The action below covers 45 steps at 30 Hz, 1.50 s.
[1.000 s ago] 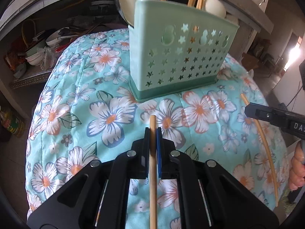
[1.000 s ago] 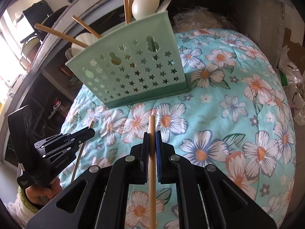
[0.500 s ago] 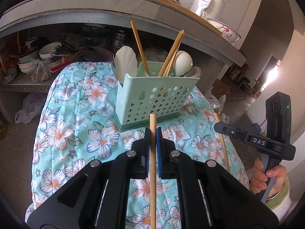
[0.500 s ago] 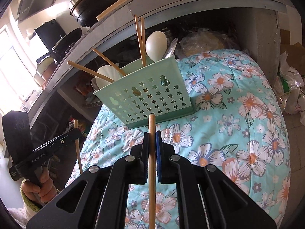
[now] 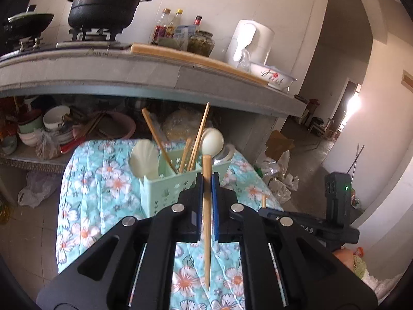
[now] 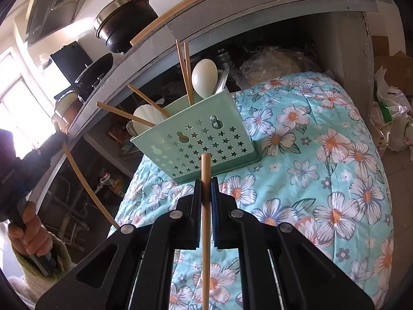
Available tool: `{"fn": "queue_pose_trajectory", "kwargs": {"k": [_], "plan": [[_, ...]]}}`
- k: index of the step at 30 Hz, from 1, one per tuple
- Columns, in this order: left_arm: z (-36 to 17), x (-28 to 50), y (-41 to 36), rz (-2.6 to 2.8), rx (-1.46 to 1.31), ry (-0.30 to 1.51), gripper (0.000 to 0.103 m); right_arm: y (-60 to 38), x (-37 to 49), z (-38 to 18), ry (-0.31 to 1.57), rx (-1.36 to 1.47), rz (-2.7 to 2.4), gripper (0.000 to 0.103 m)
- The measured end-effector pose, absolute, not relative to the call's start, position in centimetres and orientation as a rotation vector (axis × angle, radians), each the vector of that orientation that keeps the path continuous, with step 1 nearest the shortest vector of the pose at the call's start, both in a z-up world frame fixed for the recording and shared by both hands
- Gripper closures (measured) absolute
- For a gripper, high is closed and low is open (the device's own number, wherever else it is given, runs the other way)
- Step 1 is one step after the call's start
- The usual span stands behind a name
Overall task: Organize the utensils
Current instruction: 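Close both grippers and lift both chopsticks up above the mint holder, then lower the left gripper's chopstick into the holder and open the left gripper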
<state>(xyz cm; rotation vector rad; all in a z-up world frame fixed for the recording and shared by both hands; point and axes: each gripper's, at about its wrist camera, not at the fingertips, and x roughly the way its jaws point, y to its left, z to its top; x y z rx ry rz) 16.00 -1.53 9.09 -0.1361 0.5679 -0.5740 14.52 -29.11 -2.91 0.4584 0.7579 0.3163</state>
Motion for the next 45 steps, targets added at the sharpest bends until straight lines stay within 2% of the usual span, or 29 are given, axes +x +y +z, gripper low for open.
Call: {"fn": "queue_pose_trajectory", "kwargs": {"k": [9,14,22,34,36,38,45], "plan": [[18.3,17.7,-3.5,-0.552,-0.155,0.287,0.097,-30.7,13.8,-2.5,0.722,0.492,0.332,0.096],[20.1,20.4,-4.9,-0.485,-0.139,0.218,0.097,-31.3,13.7,-2.5,0.714,0.510,0.344,0.096],[16.7,25.9,-6.3,-0.376,-0.094,0.248,0.097,-31.2,14.4,-3.1,0.726,0.510,0.367,0.096],[11.0,29.3,-6.2,-0.431,-0.160,0.434,0.097,-31.1,15.1,-3.9,0.759,0.503,0.359,0.096],[10.6,29.1,-6.1,-0.454,-0.172,0.455,0.094,-31.0,15.2,-3.8,0.761,0.497,0.355,0.096],[10.4,28.7,-5.8,-0.468,-0.187,0.462,0.077,-31.0,15.1,-3.7,0.761,0.492,0.352,0.096],[11.0,26.0,-4.8,-0.508,-0.201,0.428,0.062,-31.0,14.8,-3.0,0.750,0.476,0.338,0.096]]}}
